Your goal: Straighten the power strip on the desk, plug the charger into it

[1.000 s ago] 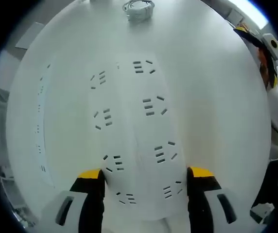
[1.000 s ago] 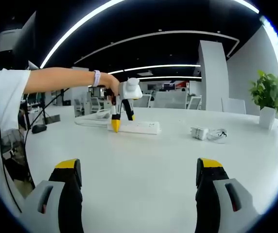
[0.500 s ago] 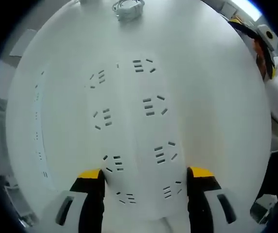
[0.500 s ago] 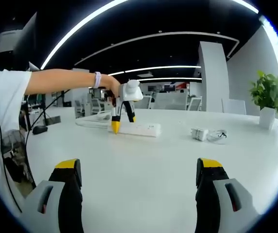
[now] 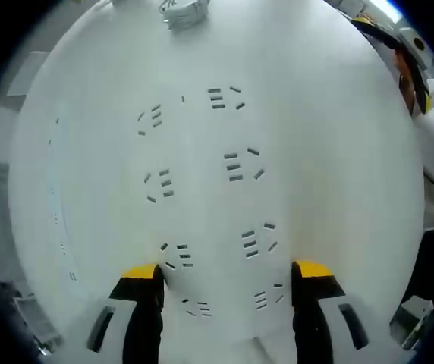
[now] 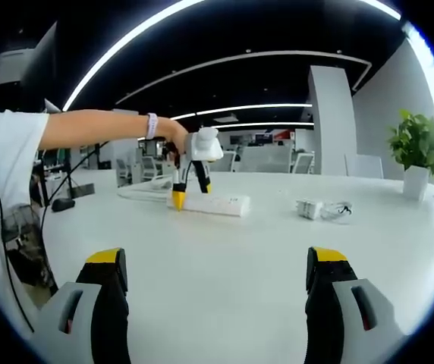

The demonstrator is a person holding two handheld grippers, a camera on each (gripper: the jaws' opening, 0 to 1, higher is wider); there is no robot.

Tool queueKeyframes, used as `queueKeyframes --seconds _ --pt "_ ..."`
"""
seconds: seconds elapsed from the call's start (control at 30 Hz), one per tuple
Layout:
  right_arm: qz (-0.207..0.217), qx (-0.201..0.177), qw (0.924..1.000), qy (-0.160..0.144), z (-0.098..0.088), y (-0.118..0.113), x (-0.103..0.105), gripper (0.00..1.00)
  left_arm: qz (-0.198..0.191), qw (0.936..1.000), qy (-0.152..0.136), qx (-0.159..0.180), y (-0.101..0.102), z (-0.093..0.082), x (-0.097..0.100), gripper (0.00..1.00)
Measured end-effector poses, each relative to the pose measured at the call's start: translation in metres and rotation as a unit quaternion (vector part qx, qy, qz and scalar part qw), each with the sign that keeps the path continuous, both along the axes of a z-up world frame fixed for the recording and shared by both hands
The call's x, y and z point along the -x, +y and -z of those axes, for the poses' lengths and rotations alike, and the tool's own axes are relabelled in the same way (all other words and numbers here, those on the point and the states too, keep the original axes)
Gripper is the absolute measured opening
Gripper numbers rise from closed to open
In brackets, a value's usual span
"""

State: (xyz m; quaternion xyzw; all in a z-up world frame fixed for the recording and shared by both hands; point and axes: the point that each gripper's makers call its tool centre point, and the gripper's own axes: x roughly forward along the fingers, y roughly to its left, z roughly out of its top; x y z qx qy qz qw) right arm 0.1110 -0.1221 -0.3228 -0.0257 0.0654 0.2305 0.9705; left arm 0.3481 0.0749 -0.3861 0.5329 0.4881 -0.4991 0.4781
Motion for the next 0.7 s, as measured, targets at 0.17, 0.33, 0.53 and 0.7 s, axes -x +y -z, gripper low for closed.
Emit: queueKeyframes --seconds 0.17,0.33,0.53,0.7 --pt "0.0 -0.001 1.0 -0.001 0.0 -0.001 0.002 0.98 0.002 1.0 0.0 0.0 0.0 0.0 0.005 0.69" --pt "0.0 -0.001 1.0 -0.001 0.0 -0.001 0.005 0.98 0.005 0.9999 0.003 0.009 -0.001 0.0 0.007 0.69" --pt "-0.001 -0.001 1.0 0.001 0.001 0.0 0.006 0.98 0.01 0.9999 0.002 0.007 -0.001 0.0 0.01 0.69" --pt "-0.004 0.0 1.0 0.002 0.002 0.001 0.008 0.98 0.008 0.9999 0.003 0.01 -0.002 0.0 0.013 0.69"
